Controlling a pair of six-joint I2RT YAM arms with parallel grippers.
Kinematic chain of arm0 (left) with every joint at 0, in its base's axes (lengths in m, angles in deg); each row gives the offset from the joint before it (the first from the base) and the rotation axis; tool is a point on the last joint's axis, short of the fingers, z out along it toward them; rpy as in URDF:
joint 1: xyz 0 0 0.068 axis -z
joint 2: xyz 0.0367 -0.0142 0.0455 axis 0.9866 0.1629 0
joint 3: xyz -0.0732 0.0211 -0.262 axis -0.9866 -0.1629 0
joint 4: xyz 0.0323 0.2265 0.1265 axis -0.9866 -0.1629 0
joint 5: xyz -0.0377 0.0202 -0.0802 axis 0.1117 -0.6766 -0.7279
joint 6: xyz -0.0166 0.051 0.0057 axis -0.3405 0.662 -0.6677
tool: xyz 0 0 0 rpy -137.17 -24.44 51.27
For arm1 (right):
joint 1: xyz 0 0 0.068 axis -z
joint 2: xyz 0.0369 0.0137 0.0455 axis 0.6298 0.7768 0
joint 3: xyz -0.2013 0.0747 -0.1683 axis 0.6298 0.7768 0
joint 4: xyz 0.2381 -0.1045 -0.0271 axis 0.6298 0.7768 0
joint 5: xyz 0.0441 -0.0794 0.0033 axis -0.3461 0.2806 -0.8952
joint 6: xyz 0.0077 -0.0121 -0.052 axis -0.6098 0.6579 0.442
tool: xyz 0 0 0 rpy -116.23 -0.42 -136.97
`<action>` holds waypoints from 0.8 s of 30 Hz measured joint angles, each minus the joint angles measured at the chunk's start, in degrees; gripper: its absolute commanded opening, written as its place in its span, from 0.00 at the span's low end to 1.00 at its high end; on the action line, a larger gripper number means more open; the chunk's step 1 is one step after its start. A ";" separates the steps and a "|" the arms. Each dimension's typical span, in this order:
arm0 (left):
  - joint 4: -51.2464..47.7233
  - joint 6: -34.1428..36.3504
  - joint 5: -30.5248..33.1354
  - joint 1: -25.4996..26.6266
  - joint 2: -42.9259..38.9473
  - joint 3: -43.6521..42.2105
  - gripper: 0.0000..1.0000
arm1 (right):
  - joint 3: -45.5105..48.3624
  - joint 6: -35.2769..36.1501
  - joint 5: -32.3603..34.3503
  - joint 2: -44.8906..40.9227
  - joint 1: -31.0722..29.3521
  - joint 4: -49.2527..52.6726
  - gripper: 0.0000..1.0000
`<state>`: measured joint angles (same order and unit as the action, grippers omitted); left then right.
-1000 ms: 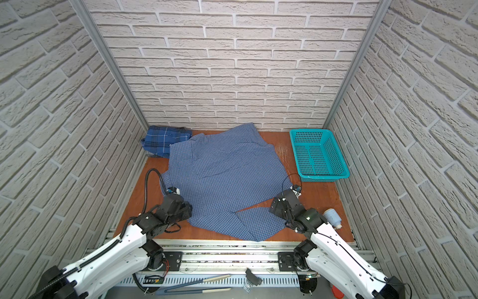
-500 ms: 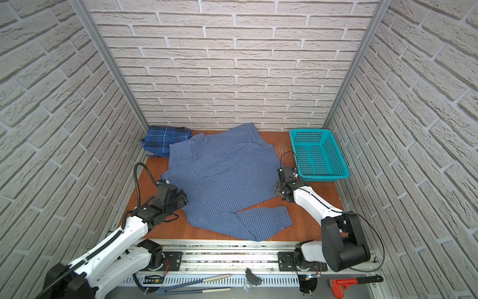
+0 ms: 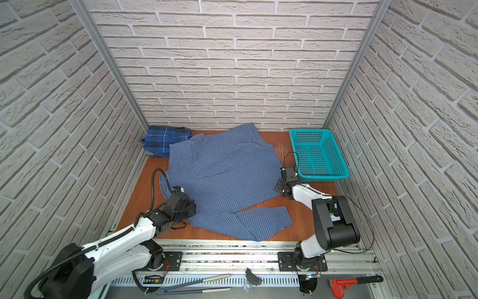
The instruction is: Fold and stack the long sleeve shirts
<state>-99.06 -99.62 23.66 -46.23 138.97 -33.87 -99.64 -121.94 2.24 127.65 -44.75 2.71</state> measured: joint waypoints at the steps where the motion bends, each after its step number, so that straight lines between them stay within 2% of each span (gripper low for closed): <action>1: -0.04 -0.11 -0.33 0.09 0.07 -0.02 0.67 | -0.13 -0.33 0.09 0.22 -0.04 -0.37 0.67; 4: 0.13 -0.96 -0.33 0.63 0.74 -0.28 0.74 | 0.46 -1.33 0.55 0.11 0.09 -1.66 0.63; 6: 1.53 -1.77 0.00 1.86 1.57 -1.22 0.71 | 1.14 -1.79 0.81 -0.11 0.22 -2.64 0.58; 8: 3.30 -2.36 0.72 3.54 3.02 -1.29 0.55 | 1.27 -2.10 0.87 -0.13 0.37 -2.97 0.39; 10: 3.56 -3.10 1.70 4.52 5.68 -0.20 0.26 | 1.95 -2.40 0.68 -0.20 0.55 -3.67 0.15; 11: 3.48 -3.32 2.03 4.70 6.60 0.17 0.17 | 2.43 -2.43 0.66 -0.42 0.55 -4.02 0.08; 13: 3.54 -3.32 2.29 4.46 7.43 0.24 0.00 | 3.37 -2.25 0.17 -1.44 0.63 -3.63 0.06; 17: 3.54 -1.36 -1.60 0.44 6.32 0.46 0.00 | 4.63 -1.64 0.46 -6.14 0.63 -0.33 0.06; 20: -1.86 1.84 -2.62 -2.05 5.88 5.27 0.00 | 6.45 -1.55 1.42 -15.41 0.61 3.96 0.06; 24: -5.40 5.07 -3.48 -2.64 5.18 13.33 0.00 | 7.08 -1.79 2.14 -28.15 0.63 9.99 0.06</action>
<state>-104.46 -94.55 20.19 -48.88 144.15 -20.53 -92.55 -123.73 4.38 99.50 -44.11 12.70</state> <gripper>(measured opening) 0.047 0.065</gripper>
